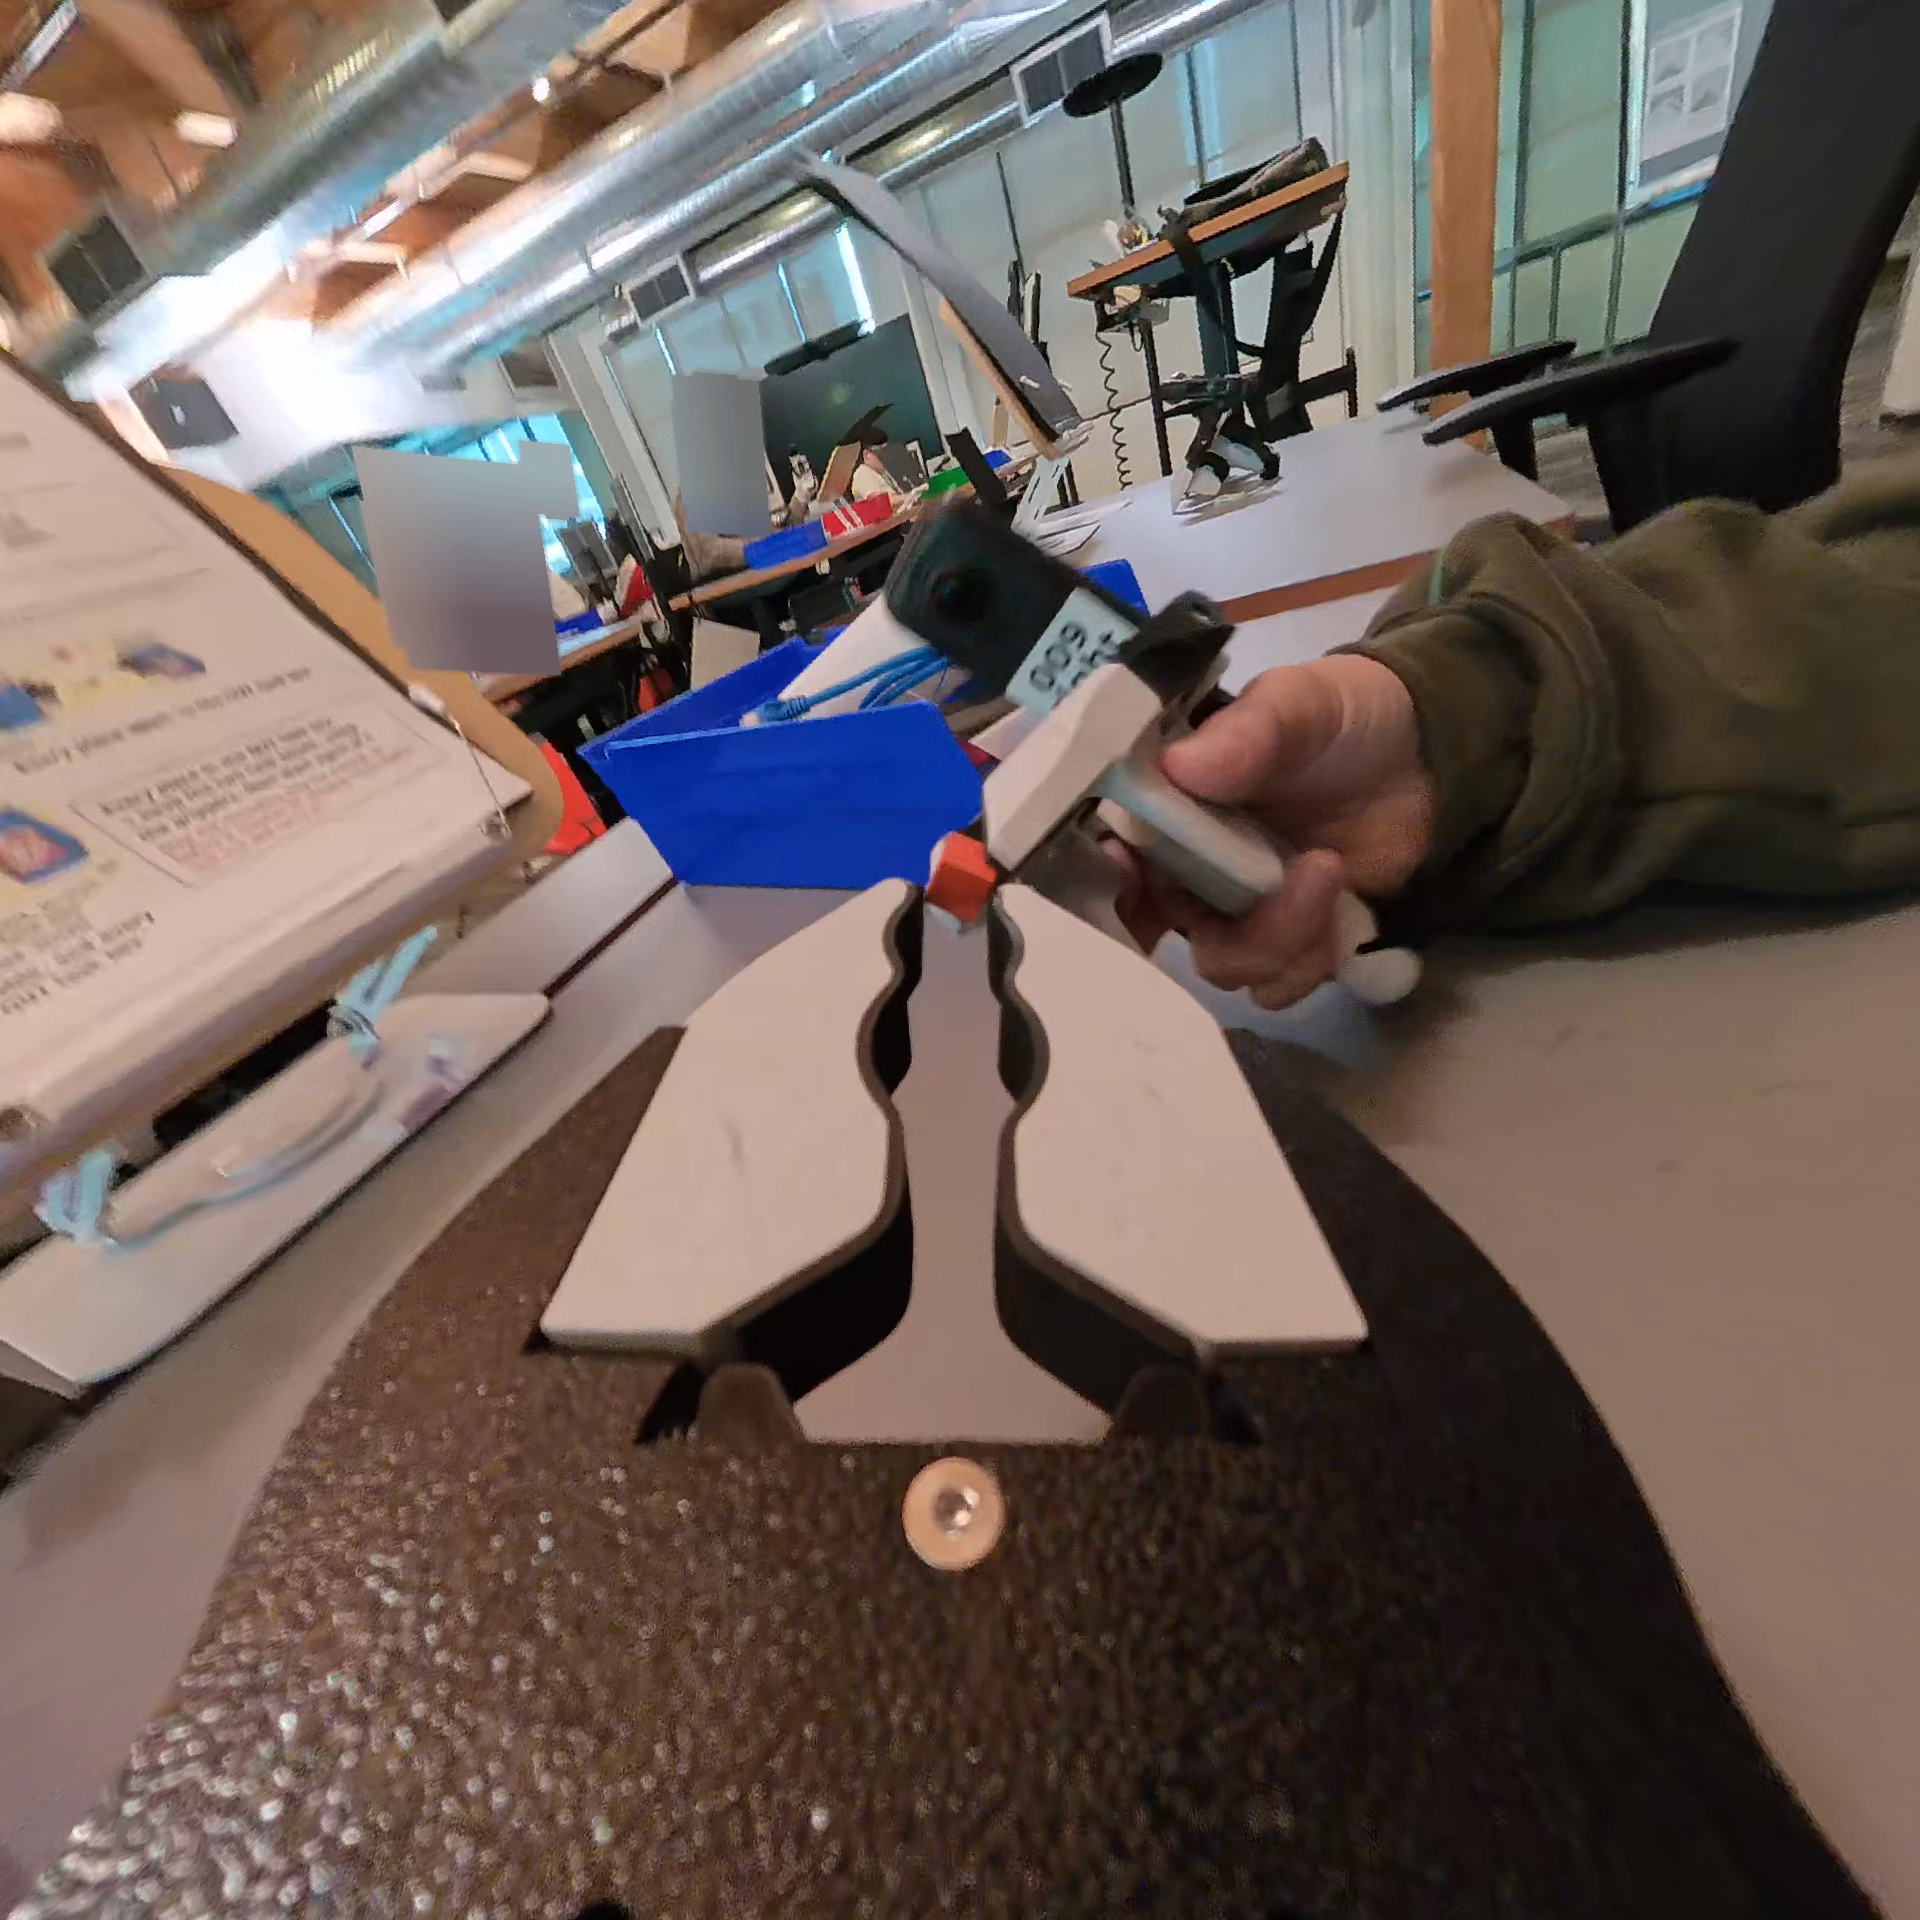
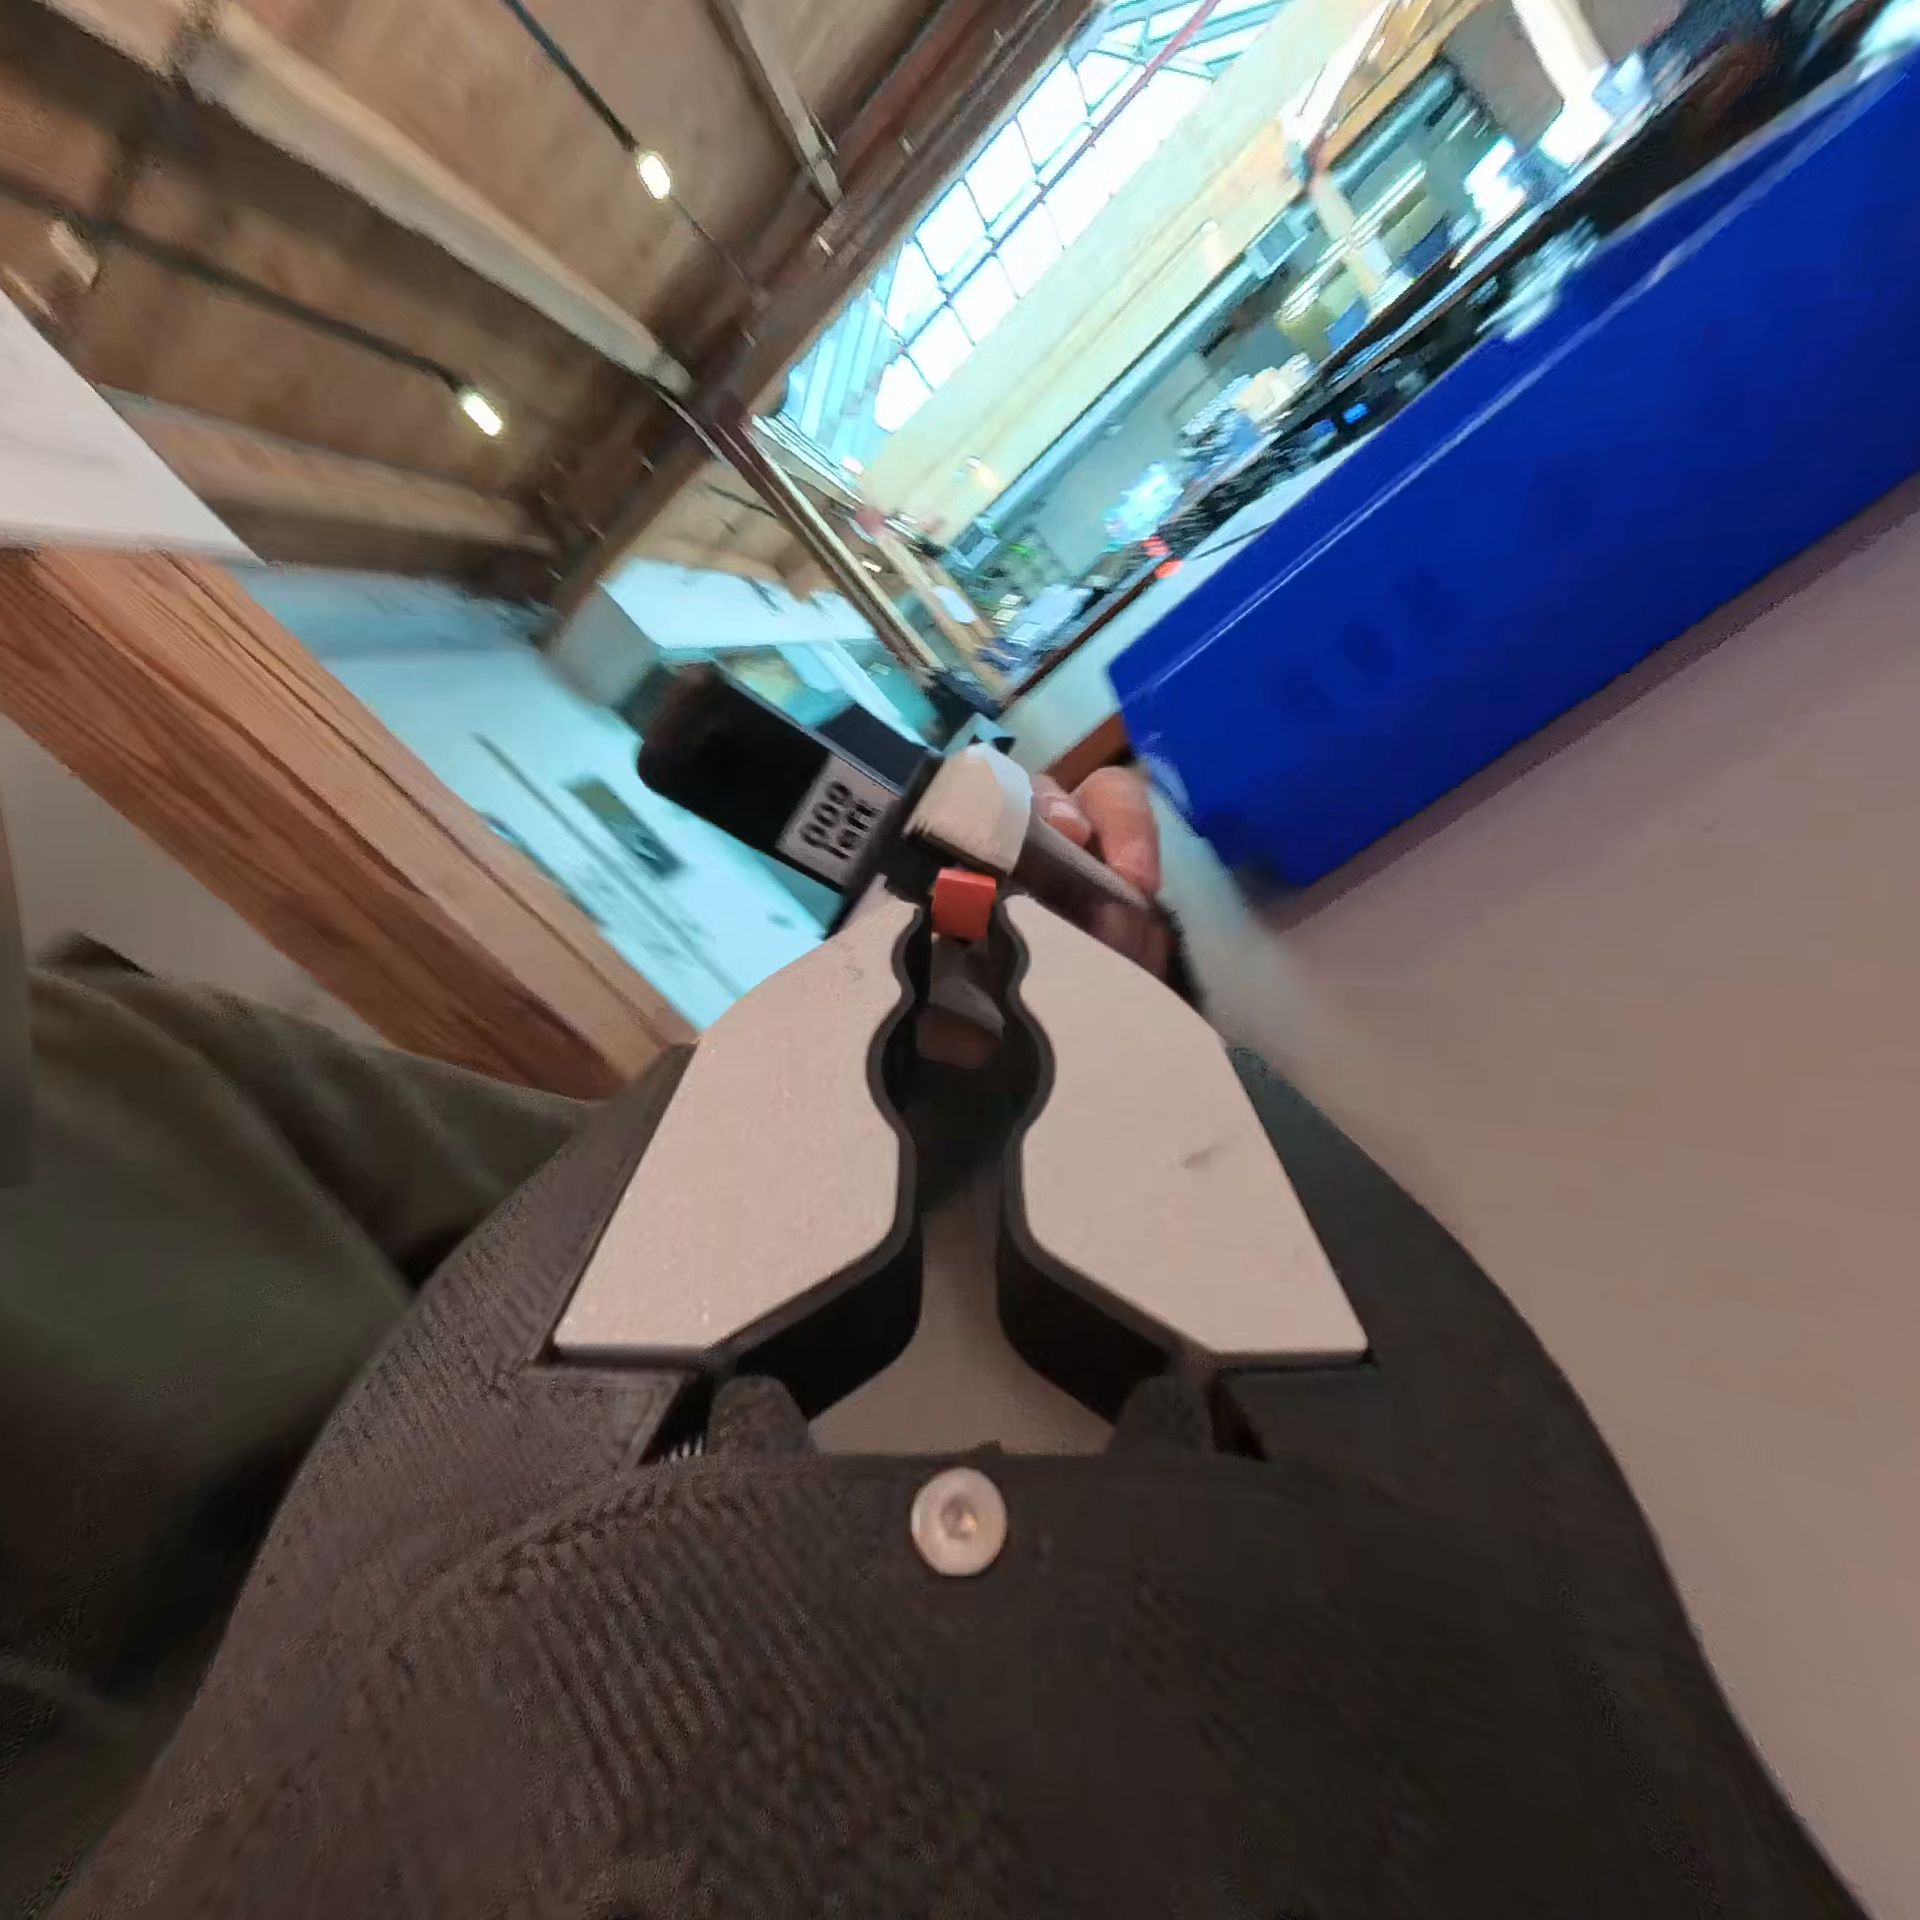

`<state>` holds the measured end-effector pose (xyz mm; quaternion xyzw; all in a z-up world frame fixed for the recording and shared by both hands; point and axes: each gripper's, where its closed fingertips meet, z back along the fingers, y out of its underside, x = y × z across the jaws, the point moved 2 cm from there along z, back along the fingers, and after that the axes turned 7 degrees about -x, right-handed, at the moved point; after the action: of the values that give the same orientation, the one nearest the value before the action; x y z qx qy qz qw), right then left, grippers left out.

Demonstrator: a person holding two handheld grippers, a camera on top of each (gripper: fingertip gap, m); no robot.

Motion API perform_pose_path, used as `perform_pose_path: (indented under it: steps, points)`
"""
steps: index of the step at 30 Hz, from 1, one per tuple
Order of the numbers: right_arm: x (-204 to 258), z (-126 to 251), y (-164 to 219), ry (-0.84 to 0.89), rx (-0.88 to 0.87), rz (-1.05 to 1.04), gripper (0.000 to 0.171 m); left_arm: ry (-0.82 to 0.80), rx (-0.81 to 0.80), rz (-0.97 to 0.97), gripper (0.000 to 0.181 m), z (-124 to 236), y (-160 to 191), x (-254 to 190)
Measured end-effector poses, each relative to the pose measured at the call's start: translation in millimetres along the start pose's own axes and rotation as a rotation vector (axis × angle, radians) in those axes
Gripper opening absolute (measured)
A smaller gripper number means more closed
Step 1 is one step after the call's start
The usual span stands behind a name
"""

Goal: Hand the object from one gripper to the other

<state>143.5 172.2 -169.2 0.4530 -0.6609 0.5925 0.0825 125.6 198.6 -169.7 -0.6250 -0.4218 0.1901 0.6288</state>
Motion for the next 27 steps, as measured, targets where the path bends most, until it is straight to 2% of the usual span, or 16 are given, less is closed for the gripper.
perform_pose_path:
  steps: [3,6,9,12,14,16,20,27]
  points:
    - [-4,4,-6,0.133,0.056,0.425,0.010,0.002,-0.007,0.189,0.022,1,2,2]
    - [-15,14,-9,0.332,0.190,0.921,0.010,-0.026,0.040,0.337,0.027,1,11,8]
    - [-27,20,-7,0.509,0.384,1.373,0.010,-0.069,0.085,0.357,0.026,-1,18,11]
    - [-37,18,2,0.593,0.574,1.684,0.010,-0.133,0.157,0.360,0.024,-3,28,14]
    - [-41,15,8,0.610,0.647,1.778,0.010,-0.149,0.185,0.370,0.023,-5,31,14]
    - [-40,10,8,0.632,0.646,1.811,0.010,-0.165,0.203,0.391,0.021,-5,34,15]
    - [-41,9,3,0.706,0.679,1.854,0.010,-0.175,0.223,0.416,0.014,-4,37,16]
    - [-38,5,9,0.707,0.718,1.904,0.010,-0.174,0.233,0.401,0.015,-8,37,13]
